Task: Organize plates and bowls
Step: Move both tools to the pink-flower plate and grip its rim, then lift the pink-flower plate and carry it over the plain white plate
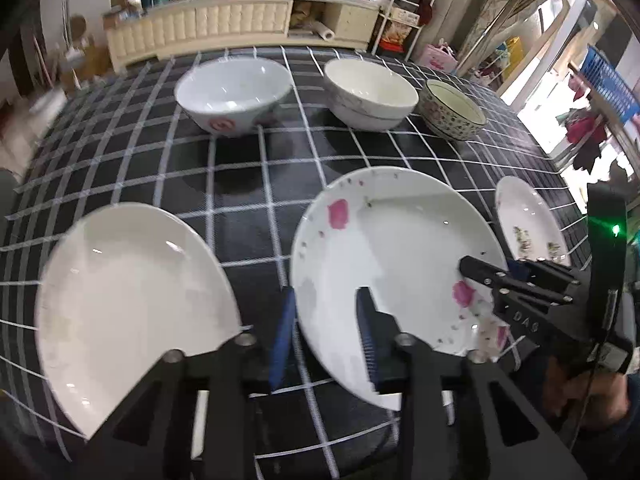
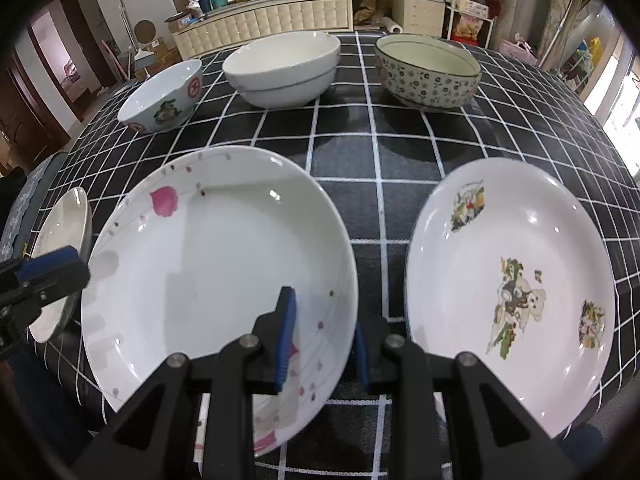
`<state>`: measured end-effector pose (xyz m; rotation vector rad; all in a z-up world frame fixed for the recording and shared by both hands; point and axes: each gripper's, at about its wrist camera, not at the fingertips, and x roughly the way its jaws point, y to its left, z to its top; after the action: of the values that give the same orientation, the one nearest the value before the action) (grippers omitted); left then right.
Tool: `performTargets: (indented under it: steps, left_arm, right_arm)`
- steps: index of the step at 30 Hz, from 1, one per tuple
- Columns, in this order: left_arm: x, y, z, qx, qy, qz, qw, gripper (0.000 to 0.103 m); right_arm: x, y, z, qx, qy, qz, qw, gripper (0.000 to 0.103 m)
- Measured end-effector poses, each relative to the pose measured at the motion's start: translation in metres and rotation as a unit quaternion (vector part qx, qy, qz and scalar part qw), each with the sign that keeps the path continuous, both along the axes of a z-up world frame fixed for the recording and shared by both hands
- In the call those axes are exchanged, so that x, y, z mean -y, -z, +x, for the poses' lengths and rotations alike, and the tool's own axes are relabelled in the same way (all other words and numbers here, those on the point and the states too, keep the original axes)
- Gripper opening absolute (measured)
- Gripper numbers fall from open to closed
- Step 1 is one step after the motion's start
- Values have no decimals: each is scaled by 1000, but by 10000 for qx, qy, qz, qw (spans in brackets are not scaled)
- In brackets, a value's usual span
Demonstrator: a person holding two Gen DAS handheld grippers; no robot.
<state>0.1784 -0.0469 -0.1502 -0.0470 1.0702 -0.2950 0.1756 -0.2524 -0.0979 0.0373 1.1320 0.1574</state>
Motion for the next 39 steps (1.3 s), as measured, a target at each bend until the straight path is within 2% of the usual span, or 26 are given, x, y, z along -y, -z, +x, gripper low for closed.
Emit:
performTargets:
  steps: [5, 13, 15, 19, 23, 29, 33, 39]
  left_arm:
    - [6, 9, 5, -97, 161, 183, 9997, 32]
    - [14, 30, 18, -286, 88, 342, 9990, 32]
    - [16, 32, 17, -288, 96, 378, 9988, 30]
    - [23, 38, 14, -233, 72, 710, 9972, 25]
    - [22, 38, 13, -205, 5, 650, 9977, 24]
    - [21, 37, 11, -261, -187, 667, 9973, 22]
    - [15, 31, 6, -274, -330, 579, 9974, 22]
    - [4, 7, -9, -42, -443, 405, 9982, 21]
  right_arm:
    - [1, 0, 0, -17, 11, 34, 10000, 30]
    - [1, 0, 1, 0, -8, 58, 10000, 30]
    - [0, 0, 0, 64, -60, -1, 10000, 30]
    - [2, 0, 1, -6, -15, 78, 10000, 29]
    - [3, 0, 5, -154, 162, 186, 9996, 29]
    - [3, -5, 2, -110, 205, 230, 9995, 26]
    - [1, -20, -4, 48, 229, 237, 9994, 26]
    - [-9, -44, -9, 264, 166, 283, 9991, 26]
